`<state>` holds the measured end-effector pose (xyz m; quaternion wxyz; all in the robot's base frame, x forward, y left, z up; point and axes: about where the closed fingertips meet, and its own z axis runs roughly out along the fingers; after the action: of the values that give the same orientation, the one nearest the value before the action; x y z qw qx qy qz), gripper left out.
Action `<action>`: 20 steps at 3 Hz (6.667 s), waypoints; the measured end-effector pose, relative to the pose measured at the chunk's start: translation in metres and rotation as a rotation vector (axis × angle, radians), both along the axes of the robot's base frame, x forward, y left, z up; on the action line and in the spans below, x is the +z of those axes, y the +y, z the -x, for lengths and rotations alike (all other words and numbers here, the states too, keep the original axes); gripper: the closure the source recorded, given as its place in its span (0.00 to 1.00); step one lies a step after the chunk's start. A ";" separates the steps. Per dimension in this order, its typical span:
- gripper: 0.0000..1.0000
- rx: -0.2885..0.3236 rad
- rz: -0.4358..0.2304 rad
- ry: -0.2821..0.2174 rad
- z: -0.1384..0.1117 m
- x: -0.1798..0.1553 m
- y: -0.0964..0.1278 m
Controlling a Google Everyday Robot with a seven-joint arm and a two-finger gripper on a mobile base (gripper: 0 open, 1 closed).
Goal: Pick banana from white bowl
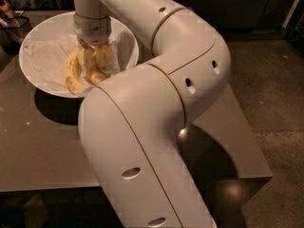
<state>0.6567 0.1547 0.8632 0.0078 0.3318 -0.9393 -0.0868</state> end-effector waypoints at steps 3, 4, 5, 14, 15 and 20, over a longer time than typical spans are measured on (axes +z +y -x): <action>1.00 0.096 -0.047 -0.073 0.017 0.023 -0.016; 1.00 0.156 -0.058 -0.095 0.032 0.039 -0.035; 1.00 0.202 -0.066 -0.098 0.038 0.047 -0.050; 0.42 0.256 -0.060 -0.112 0.040 0.055 -0.054; 0.65 0.256 -0.060 -0.112 0.040 0.055 -0.054; 0.36 0.315 -0.065 -0.153 0.031 0.052 -0.027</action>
Offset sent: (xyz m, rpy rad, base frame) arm -0.0294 -0.0279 0.0161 0.0173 -0.0407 0.0919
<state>0.6259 0.1280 0.9150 -0.0610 0.4805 -0.8703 -0.0893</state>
